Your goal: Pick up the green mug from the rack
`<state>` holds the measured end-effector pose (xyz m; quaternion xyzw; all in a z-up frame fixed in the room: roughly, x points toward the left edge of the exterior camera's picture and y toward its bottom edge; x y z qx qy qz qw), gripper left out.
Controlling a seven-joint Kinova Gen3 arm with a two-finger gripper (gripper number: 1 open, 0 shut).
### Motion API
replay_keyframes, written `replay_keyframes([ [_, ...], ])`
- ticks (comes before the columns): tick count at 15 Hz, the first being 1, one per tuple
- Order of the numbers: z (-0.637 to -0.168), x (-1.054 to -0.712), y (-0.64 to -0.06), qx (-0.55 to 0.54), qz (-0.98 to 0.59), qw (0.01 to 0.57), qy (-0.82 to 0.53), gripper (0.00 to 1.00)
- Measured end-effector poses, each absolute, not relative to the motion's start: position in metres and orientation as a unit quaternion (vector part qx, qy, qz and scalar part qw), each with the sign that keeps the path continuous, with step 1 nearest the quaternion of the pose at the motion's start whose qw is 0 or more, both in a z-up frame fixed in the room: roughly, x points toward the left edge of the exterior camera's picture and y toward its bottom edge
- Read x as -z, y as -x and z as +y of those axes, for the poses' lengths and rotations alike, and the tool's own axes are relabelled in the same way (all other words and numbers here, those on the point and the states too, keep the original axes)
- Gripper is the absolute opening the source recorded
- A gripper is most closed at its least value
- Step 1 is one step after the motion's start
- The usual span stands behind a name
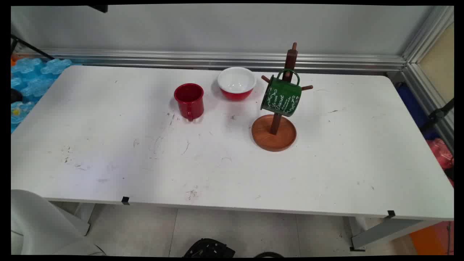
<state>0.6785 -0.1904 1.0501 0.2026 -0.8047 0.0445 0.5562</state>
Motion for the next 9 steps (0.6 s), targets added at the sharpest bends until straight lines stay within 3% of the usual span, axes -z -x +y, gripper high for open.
replay_keyframes([
  [9,-0.204,-1.022,-0.662,-0.051,-0.806,0.559,-0.188,1.0],
])
